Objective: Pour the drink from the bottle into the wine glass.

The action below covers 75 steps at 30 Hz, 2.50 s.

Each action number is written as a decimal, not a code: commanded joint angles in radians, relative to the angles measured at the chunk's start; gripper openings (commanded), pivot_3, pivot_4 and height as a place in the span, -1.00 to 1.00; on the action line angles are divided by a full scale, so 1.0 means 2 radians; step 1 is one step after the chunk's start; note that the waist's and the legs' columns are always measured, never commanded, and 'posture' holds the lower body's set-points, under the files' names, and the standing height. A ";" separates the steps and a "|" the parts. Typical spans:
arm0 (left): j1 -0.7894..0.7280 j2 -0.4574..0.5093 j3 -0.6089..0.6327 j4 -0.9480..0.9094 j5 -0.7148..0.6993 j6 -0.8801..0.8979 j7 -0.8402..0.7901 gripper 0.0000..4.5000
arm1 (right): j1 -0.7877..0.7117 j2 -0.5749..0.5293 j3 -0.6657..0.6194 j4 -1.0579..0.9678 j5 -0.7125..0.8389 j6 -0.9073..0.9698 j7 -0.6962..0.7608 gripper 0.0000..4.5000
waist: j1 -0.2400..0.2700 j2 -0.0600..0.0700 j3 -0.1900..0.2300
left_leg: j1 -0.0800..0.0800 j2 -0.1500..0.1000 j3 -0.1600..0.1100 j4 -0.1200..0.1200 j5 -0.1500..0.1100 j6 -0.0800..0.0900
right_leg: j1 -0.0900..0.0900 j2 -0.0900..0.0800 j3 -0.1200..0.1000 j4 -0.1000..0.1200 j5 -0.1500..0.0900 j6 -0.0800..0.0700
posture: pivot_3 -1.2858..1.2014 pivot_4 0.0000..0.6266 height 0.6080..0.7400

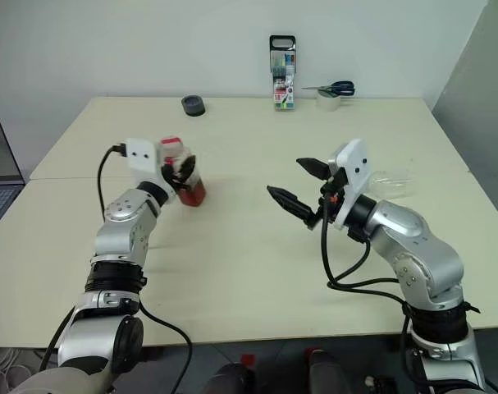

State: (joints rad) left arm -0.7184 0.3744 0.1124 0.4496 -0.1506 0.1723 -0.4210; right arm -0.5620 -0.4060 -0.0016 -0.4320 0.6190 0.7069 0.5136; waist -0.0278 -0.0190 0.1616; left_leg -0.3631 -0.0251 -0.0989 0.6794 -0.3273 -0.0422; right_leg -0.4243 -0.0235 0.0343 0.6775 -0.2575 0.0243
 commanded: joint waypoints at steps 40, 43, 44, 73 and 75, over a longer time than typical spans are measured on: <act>-0.083 0.008 -0.093 -0.118 -0.115 0.108 -0.335 -0.19 | -0.081 0.078 0.012 0.012 0.000 0.044 -0.061 -0.18 | -0.003 0.000 0.000 | -0.001 0.000 0.000 0.000 0.000 0.000 | -0.001 0.000 0.001 0.000 0.000 0.000 | 0.03 -0.52 1.00; -0.084 0.014 -0.099 -0.123 -0.113 0.109 -0.345 -0.19 | -0.082 0.072 0.016 0.017 0.003 0.042 -0.043 -0.18 | -0.003 0.000 0.000 | -0.001 0.000 0.000 0.000 0.000 0.000 | -0.001 0.000 0.001 0.000 0.000 0.000 | 0.03 -0.52 1.00; -0.085 0.017 -0.100 -0.128 -0.115 0.113 -0.350 -0.19 | -0.086 0.066 0.020 0.022 0.004 0.039 -0.028 -0.18 | -0.003 0.000 0.000 | -0.001 0.000 0.000 0.000 0.000 0.000 | -0.001 0.000 0.000 0.000 0.000 0.000 | 0.03 -0.52 1.00; -0.062 0.034 -0.089 -0.201 -0.151 0.156 -0.359 -0.19 | -0.060 -0.015 -0.079 -0.056 0.082 0.139 0.006 0.99 | -0.002 0.001 0.001 | -0.001 0.000 0.000 0.000 0.000 0.000 | -0.002 0.000 0.001 0.001 0.000 0.000 | 0.03 -0.52 1.00; -0.064 0.026 -0.089 -0.195 -0.148 0.150 -0.346 -0.19 | -0.049 0.010 -0.061 -0.081 0.072 0.140 -0.038 0.99 | -0.002 0.001 0.001 | -0.001 0.000 0.000 0.000 0.000 0.000 | -0.002 0.000 0.001 0.001 0.000 0.000 | 0.03 -0.52 1.00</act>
State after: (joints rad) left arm -0.8305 0.4332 -0.0927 0.0808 -0.4463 0.5055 -1.1393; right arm -0.6558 -0.4071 -0.1427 -0.5241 0.7688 0.9875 0.5149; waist -0.0327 -0.0167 0.1639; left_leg -0.3655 -0.0247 -0.0981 0.6796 -0.3273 -0.0416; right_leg -0.4274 -0.0240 0.0360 0.6792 -0.2576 0.0243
